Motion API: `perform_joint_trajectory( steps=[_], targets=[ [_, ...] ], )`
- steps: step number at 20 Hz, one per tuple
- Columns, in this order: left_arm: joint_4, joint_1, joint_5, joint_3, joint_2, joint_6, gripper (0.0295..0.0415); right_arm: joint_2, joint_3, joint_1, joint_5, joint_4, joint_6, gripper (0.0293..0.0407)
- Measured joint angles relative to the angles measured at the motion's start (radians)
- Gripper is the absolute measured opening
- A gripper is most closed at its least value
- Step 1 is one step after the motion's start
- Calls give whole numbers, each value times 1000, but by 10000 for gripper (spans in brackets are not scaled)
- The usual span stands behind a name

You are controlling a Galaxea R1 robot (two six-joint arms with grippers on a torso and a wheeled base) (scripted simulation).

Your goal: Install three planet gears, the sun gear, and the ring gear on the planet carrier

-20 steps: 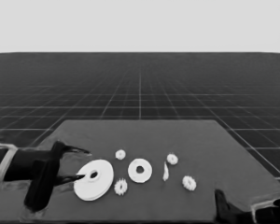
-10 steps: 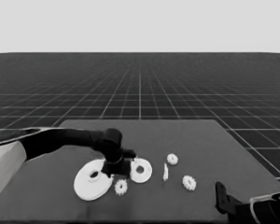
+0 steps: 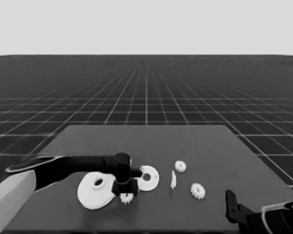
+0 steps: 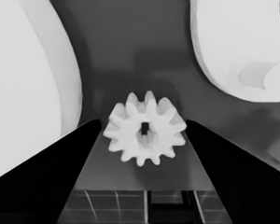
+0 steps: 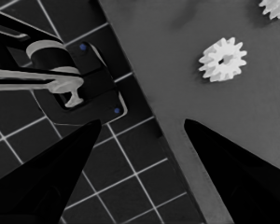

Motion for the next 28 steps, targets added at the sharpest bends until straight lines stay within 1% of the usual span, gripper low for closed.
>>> perform_joint_trajectory(
  steps=[2,4,5,12,13,14,15,16,18,22,24,26,28],
  targets=[
    [2,2,-1,-2,0,1,385,0,0,0,0,0,0,385],
    [2,2,-1,-3,1,2,314,0,0,0,0,0,0,385],
    [3,2,-1,-3,1,2,312,0,0,0,0,0,0,385],
    [3,2,-1,-3,1,2,312,0,0,0,0,0,0,385],
    [-84,-77,29,73,-15,-52,312,0,0,0,0,0,0,385],
    [-144,-142,37,107,-19,-80,312,0,0,0,0,0,0,385],
    [-182,-182,37,122,-20,-93,312,0,0,0,0,0,0,385],
    [-205,-206,36,128,-21,-100,312,0,0,0,0,0,0,385],
    [-227,-227,34,133,-21,-104,312,0,0,0,0,0,0,385],
    [-237,-237,32,134,-21,-106,312,0,0,0,0,0,0,385],
    [-256,-255,20,-62,123,-56,312,0,0,0,0,0,0,385],
    [-261,-260,14,-142,175,-27,312,0,0,0,0,0,0,385],
    [-262,-261,12,-172,193,-15,312,0,0,0,0,0,0,385]
  ],
)
